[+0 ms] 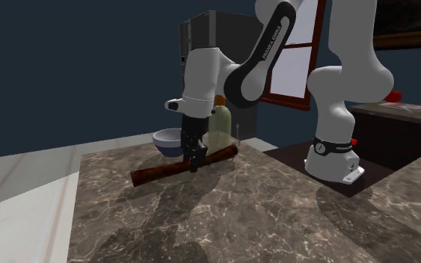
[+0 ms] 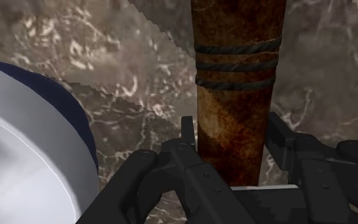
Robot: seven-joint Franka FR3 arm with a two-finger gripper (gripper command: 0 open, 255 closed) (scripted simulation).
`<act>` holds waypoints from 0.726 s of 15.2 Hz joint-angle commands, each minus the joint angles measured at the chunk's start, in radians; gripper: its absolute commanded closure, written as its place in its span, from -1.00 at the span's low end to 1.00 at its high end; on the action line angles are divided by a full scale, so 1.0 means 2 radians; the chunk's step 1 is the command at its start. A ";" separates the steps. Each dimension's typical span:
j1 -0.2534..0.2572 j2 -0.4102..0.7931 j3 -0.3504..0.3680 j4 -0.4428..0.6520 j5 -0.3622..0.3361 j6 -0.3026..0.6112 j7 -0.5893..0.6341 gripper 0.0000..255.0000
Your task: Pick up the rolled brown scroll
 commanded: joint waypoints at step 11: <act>0.002 -0.068 -0.001 0.012 -0.008 -0.079 0.002 1.00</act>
